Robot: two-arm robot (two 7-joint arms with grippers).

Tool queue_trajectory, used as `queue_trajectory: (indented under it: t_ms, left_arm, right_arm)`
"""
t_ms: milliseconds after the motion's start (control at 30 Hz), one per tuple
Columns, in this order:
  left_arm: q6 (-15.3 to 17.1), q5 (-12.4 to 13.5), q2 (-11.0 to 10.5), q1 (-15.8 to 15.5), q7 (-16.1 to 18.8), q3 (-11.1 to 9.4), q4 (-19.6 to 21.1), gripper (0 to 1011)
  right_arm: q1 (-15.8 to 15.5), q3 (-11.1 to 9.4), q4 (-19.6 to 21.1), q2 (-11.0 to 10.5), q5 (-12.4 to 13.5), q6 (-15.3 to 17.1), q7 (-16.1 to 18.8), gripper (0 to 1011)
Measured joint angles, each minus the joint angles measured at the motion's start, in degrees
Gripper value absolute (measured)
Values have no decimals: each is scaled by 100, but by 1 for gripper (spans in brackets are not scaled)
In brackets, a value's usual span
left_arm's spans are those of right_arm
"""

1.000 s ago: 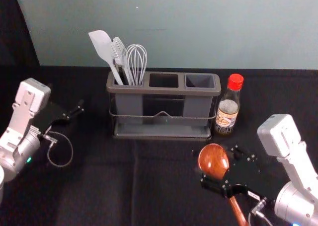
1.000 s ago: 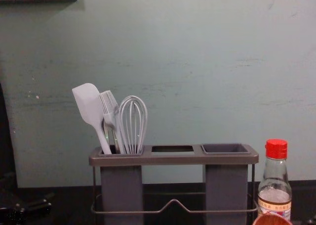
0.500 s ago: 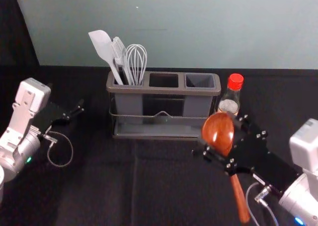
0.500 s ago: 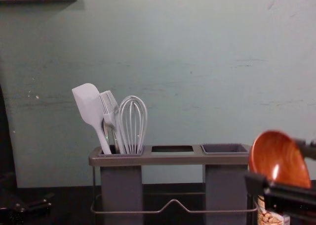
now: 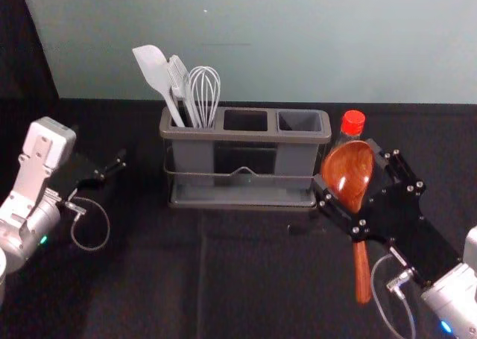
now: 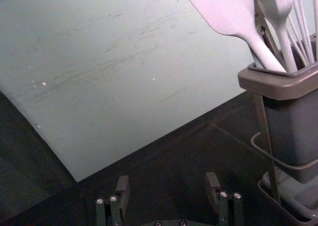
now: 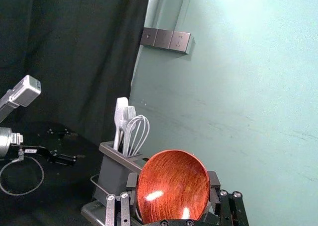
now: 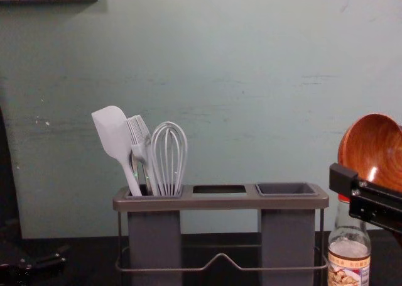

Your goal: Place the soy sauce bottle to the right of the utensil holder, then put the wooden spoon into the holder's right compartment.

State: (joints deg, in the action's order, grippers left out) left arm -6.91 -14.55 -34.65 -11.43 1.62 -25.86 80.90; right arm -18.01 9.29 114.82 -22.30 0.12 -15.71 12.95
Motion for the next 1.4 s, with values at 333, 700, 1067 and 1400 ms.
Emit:
queue_trajectory:
  t_ms: [333,700,1067,1400]
  left_arm:
    - [0,0,0,0,0,0,0,1005]
    - [0,0,0,0,0,0,0,1005]
    - [0,0,0,0,0,0,0,1005]
    - [0,0,0,0,0,0,0,1005]
  right_arm:
    - [3,9,14,-28,17,7,17,838]
    - [8,12,19,-31,19,26,25,838]
    - [406,-52,-433,375,-203,-1147,-122,838]
    - [1323,18,-1034,561,-159,-1666,134,838]
